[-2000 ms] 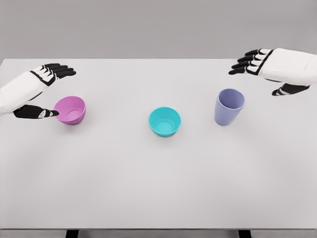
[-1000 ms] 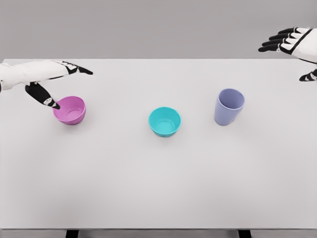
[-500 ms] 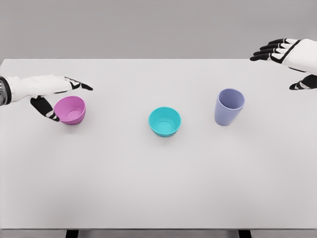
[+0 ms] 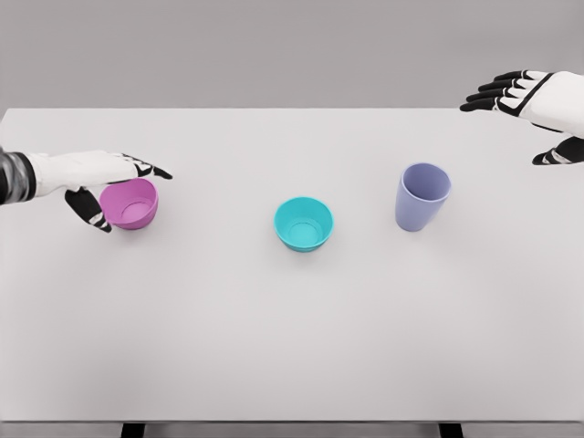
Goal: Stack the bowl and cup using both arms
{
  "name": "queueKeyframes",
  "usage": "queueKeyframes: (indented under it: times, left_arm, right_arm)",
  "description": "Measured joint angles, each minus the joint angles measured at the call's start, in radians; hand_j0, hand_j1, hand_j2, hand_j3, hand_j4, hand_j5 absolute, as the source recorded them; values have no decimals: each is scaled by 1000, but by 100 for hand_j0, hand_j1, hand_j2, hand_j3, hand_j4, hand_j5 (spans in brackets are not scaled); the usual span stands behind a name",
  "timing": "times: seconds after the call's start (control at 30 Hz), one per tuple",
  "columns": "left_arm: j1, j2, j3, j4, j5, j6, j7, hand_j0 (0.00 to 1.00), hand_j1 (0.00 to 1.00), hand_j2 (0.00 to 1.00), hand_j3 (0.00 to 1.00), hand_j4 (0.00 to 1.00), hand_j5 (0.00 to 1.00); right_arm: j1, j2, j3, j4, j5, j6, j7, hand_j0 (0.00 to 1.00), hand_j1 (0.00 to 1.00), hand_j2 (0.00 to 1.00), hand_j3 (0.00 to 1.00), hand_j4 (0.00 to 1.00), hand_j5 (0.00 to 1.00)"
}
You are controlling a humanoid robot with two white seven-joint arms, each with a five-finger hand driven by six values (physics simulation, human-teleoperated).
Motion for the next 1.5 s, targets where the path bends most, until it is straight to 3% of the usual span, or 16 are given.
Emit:
queueKeyframes:
  times: [0.57, 0.87, 1.07, 1.5]
  left_arm:
    - [0, -33, -14, 42, -50, -3, 0, 100, 100, 100, 100, 100, 100]
    - [3, -45, -14, 49, -77, -5, 0, 100, 100, 100, 100, 100, 100]
    - [3, -49, -14, 60, -87, -8, 0, 100, 100, 100, 100, 100, 100]
    - [3, -66, -13, 82, -110, -11, 0, 100, 100, 100, 100, 100, 100]
  right_arm:
    - [2, 15, 0, 4, 0, 0, 0, 100, 100, 100, 100, 100, 100]
    - [-37, 10, -1, 11, 0, 0, 0, 100, 100, 100, 100, 100, 100]
    - [-38, 45, 17, 15, 1, 0, 0, 100, 100, 100, 100, 100, 100]
    - [-14, 11, 21, 26, 3, 0, 0, 100, 100, 100, 100, 100, 100]
